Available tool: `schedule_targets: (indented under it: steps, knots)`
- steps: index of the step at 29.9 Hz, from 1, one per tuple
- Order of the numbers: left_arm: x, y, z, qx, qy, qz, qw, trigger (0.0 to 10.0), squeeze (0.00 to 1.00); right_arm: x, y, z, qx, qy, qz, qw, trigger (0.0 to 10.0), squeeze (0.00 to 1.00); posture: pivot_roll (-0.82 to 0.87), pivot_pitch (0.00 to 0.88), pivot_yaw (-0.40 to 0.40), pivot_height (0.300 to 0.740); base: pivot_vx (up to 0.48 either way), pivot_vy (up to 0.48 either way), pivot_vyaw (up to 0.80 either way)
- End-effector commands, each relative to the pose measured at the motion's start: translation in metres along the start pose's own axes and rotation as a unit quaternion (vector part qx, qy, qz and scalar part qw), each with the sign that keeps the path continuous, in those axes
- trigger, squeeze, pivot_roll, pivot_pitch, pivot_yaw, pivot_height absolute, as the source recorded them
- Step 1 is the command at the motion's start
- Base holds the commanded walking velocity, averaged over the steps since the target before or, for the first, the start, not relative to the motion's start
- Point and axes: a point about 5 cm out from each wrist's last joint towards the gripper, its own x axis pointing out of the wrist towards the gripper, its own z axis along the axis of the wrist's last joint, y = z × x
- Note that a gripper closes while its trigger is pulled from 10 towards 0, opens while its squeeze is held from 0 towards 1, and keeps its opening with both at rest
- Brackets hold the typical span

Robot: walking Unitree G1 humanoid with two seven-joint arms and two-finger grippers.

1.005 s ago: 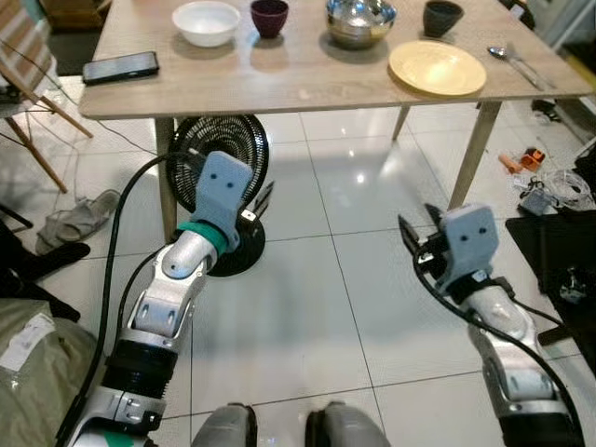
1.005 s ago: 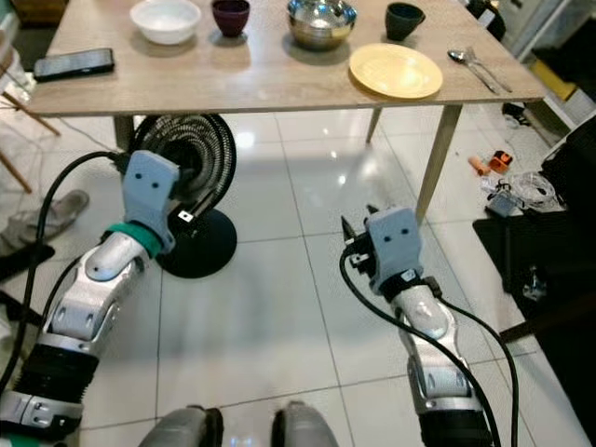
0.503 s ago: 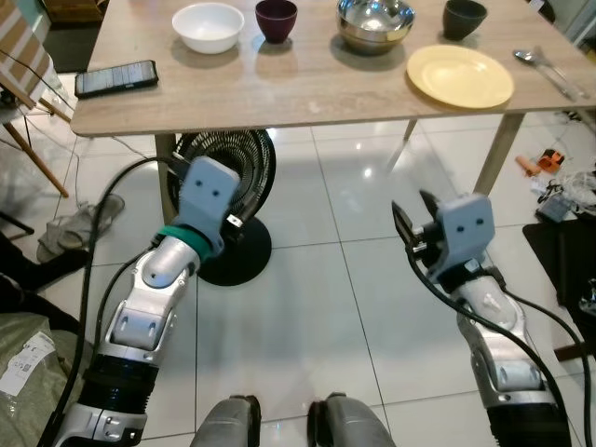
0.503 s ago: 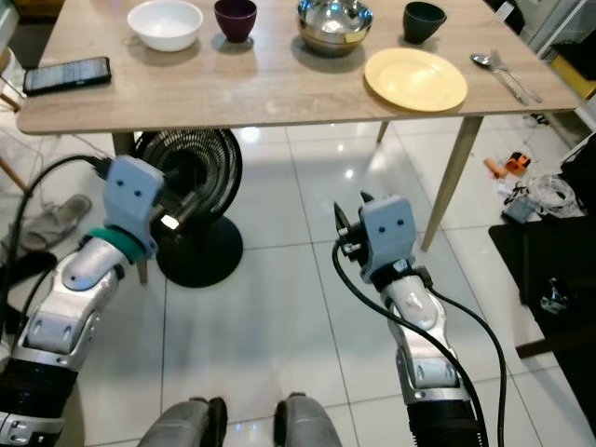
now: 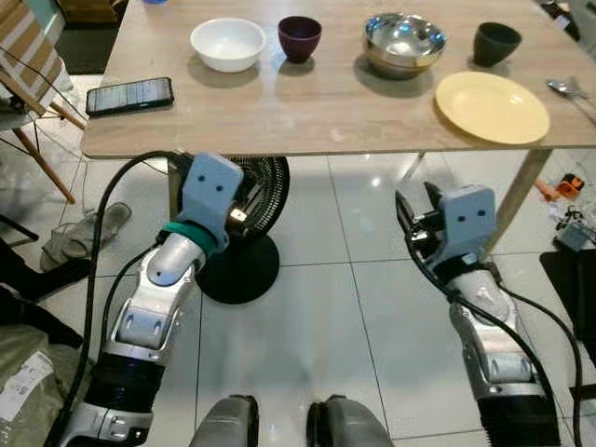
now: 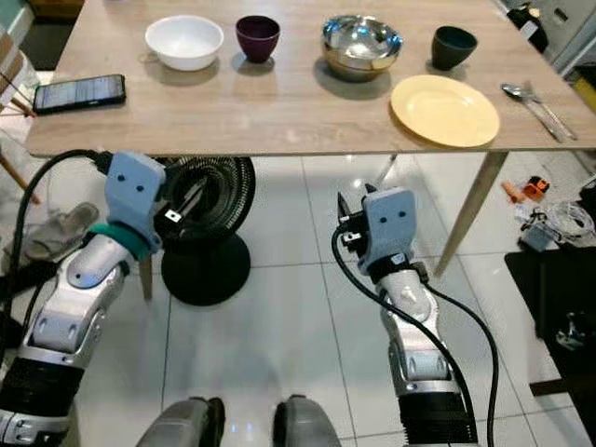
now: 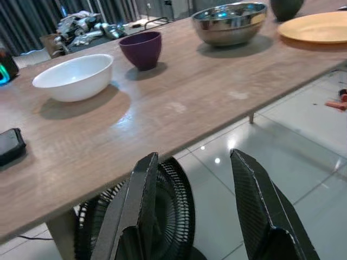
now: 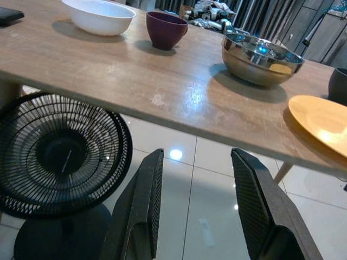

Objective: Setting the table

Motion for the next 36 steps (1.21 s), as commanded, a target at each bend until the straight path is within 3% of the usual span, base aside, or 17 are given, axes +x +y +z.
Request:
schedule_targets:
  steps: [1,27,36]
  knots:
    - [0.0014,-0.0035,-0.0042,-0.002,0.009,-0.004,1.0,10.0,0.0,-0.0021,-0.0043,-0.004,-0.003,0.009,-0.006,1.0,10.0,0.0,0.0,0.059,0.026,0.74,0.48,0.0,0.0]
    - [0.0041,-0.0031,-0.0027,-0.005,0.005,0.006,1.0,10.0,0.0,-0.0007,-0.0037,-0.0032,0.0,0.007,-0.004,1.0,10.0,0.0,0.0,0.065,0.018,0.74,0.48,0.0,0.0]
    - [0.0068,-0.0051,-0.0032,-0.004,0.011,0.0,1.0,10.0,0.0,0.0002,-0.0049,-0.003,-0.002,0.006,-0.005,1.0,10.0,0.0,0.0,0.06,0.02,0.74,0.11,0.0,0.0]
